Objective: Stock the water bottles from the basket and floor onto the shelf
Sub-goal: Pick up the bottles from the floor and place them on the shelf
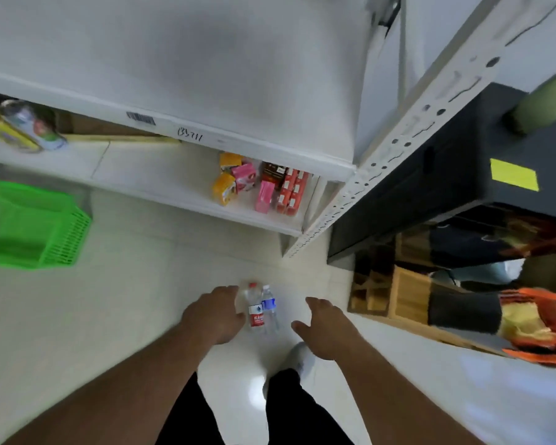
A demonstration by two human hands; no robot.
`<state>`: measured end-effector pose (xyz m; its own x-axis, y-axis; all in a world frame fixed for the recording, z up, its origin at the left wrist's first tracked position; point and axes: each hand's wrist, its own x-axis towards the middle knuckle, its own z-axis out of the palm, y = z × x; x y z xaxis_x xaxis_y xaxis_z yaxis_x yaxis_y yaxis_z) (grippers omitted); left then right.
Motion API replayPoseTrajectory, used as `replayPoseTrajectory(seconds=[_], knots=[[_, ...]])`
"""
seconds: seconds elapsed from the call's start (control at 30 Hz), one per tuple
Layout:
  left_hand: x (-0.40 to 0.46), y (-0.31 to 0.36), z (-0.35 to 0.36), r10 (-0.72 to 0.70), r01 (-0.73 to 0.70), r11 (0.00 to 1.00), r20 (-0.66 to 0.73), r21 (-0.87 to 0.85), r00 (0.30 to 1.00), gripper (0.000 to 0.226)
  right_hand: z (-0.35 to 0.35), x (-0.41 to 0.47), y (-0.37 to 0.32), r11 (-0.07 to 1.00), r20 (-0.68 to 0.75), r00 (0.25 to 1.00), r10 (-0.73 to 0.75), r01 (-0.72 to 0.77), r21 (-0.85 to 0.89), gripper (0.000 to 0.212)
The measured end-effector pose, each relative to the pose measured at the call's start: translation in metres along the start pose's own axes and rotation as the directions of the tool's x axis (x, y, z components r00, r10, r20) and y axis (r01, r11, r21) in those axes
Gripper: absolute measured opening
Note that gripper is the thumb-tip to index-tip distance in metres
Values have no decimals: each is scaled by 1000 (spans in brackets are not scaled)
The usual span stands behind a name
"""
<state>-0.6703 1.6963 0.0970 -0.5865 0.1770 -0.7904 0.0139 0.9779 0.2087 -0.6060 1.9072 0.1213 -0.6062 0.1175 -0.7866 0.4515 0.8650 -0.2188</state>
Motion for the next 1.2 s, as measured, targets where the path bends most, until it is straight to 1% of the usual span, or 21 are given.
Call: replayPoseTrajectory(seconds=[0.17, 0.27, 0.37, 0.5, 0.6, 0.7, 0.77, 0.83, 0.87, 0.93, 1.0, 1.1, 1.13, 1.2], knots=[[52, -12, 59, -128, 125, 969, 0, -212, 992, 70, 30, 67, 12, 999, 98, 995, -33, 31, 22, 65], [111, -29, 109, -180, 179, 931, 26, -318, 983, 69, 78, 137, 19, 998, 140, 990, -36, 27, 62, 66], [194, -48, 174, -207, 220, 877, 77, -427, 975, 73, 144, 229, 34, 994, 155, 988, -24, 7, 107, 64], [312, -74, 271, -248, 251, 806, 79, -536, 966, 73, 239, 365, 70, 985, 138, 989, 50, -71, 154, 60], [388, -89, 340, -243, 237, 787, 68, -569, 968, 75, 301, 456, 100, 961, 114, 984, 137, -160, 227, 61], [444, -98, 388, -237, 223, 766, 58, -603, 970, 64, 347, 521, 123, 937, 101, 975, 195, -216, 276, 60], [471, -100, 411, -238, 213, 751, 45, -625, 970, 56, 369, 545, 131, 931, 86, 975, 204, -220, 291, 47], [489, -102, 428, -230, 198, 735, 36, -649, 972, 55, 388, 558, 136, 929, 55, 980, 193, -201, 310, 27], [494, -103, 433, -231, 198, 723, 38, -661, 972, 56, 395, 562, 137, 925, 32, 982, 188, -188, 329, 22], [501, -106, 440, -251, 218, 699, 52, -682, 967, 60, 406, 563, 137, 931, -42, 983, 179, -155, 329, 25], [504, -111, 444, -282, 241, 681, 57, -691, 958, 68, 410, 563, 138, 942, -95, 983, 155, -118, 313, 37], [508, -119, 445, -307, 266, 653, 73, -709, 949, 73, 409, 567, 133, 940, -58, 987, 151, -126, 318, 56], [510, -122, 446, -309, 269, 644, 78, -716, 948, 72, 410, 571, 132, 934, -34, 987, 158, -138, 328, 59], [517, -126, 449, -305, 266, 624, 84, -735, 949, 66, 411, 579, 129, 911, 11, 985, 170, -162, 380, 54]])
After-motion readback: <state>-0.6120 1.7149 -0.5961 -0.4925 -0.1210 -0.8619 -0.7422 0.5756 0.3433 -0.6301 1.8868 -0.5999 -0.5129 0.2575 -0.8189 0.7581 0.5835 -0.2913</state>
